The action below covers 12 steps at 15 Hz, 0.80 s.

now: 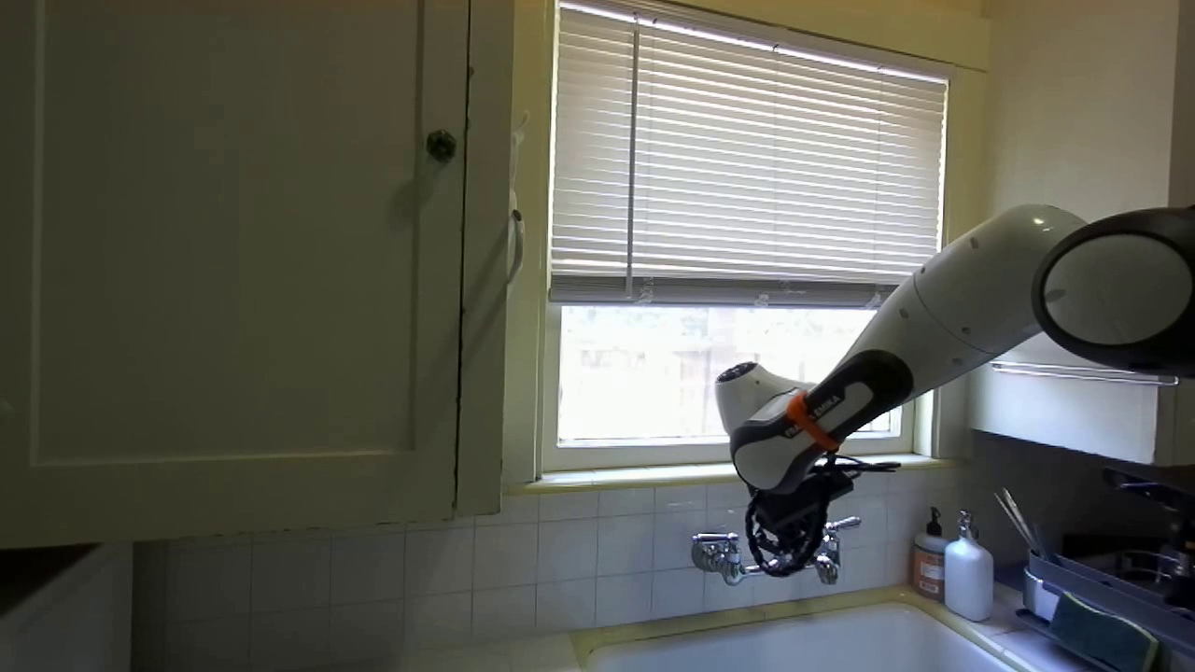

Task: Push the faucet nozzle to the right

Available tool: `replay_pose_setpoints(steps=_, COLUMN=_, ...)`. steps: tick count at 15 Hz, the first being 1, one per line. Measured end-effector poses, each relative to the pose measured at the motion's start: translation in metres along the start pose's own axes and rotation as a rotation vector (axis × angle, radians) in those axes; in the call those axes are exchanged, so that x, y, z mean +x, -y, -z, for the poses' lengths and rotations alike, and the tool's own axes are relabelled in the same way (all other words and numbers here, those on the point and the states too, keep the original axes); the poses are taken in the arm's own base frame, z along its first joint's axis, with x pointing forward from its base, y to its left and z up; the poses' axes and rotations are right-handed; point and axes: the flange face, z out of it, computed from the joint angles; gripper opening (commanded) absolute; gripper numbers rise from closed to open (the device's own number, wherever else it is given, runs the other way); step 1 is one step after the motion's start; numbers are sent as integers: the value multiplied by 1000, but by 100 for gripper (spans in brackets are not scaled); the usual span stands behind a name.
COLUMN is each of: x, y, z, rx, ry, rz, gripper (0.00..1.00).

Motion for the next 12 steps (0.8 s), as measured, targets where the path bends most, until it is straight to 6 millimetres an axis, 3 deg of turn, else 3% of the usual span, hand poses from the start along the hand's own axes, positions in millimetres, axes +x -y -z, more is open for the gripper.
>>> replay_pose_setpoints(steps=12, x=10, y=-39, z=-27, rx=-42, ry=69, rz=-77, gripper=0)
